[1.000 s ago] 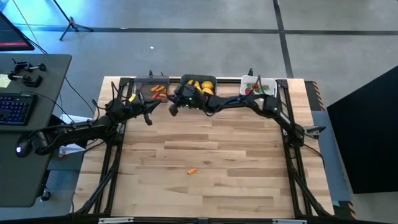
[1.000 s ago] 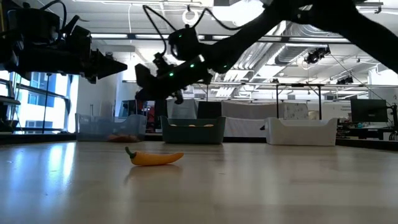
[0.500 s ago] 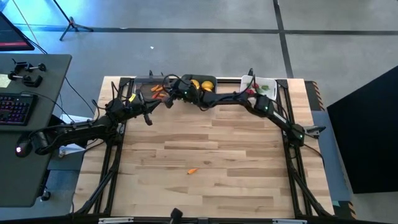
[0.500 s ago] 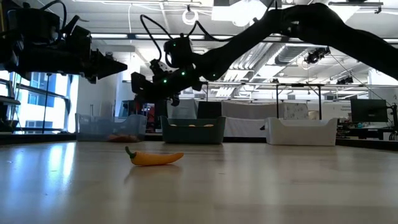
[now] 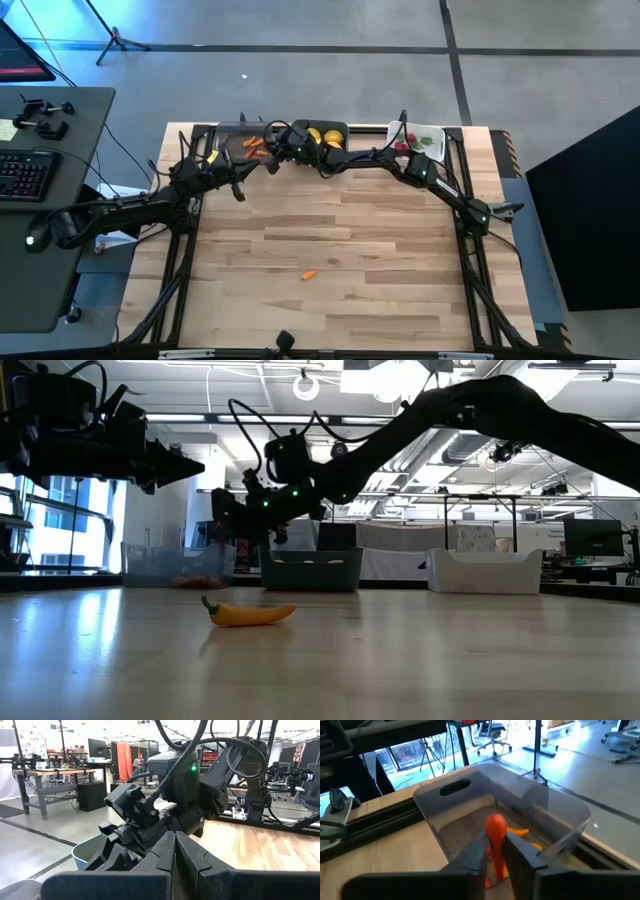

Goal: Sort produce into baskets
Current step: Put the orange chili pepper into the transparent black bin, then put the yellow chili pepper into the transparent black bin

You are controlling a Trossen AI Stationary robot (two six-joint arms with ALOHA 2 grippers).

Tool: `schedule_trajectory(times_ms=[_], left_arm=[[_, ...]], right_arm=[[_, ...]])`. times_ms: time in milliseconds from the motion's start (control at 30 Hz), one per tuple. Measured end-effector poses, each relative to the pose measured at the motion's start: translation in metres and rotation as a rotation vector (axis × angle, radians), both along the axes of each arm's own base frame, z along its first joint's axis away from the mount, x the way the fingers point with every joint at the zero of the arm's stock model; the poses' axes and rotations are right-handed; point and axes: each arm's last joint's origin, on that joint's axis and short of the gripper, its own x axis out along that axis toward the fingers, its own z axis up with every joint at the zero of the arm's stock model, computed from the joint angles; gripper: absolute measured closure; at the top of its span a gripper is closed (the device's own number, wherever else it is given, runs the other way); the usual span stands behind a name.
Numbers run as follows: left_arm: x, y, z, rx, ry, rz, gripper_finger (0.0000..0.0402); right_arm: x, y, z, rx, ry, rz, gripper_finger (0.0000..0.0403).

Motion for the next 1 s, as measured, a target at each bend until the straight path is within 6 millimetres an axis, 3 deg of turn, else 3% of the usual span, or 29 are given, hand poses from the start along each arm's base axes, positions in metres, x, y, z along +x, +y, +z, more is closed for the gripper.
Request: schedule_trajectory(times_ms=[233, 333, 433, 633, 1000], left_arm=[[0.000, 0.000, 0.000, -0.002, 0.000, 0.000, 0.0401], [0.000, 0.000, 0.000, -0.022, -0.009, -0.002, 0.0401], [0.000, 0.000, 0.000, -0.032, -0.002, -0.003, 0.0401], [0.011, -0.002, 0.008, -0.073, 0.081, -0.049, 0.0401], [0.030, -0.021, 0.021, -0.151, 0.276, -0.070, 0.0401]], right_arm=[[0.000, 0.000, 0.006, 0.000, -0.024, 0.021, 0.0248], [-0.001, 0.001, 0.012, 0.004, -0.002, 0.064, 0.0231], [-0.003, 0.005, 0.018, -0.059, 0.066, 0.064, 0.0256], [-0.022, 0.022, 0.020, -0.106, 0.165, 0.110, 0.0390], [-0.140, 0.065, 0.025, -0.082, 0.137, 0.022, 0.0402]])
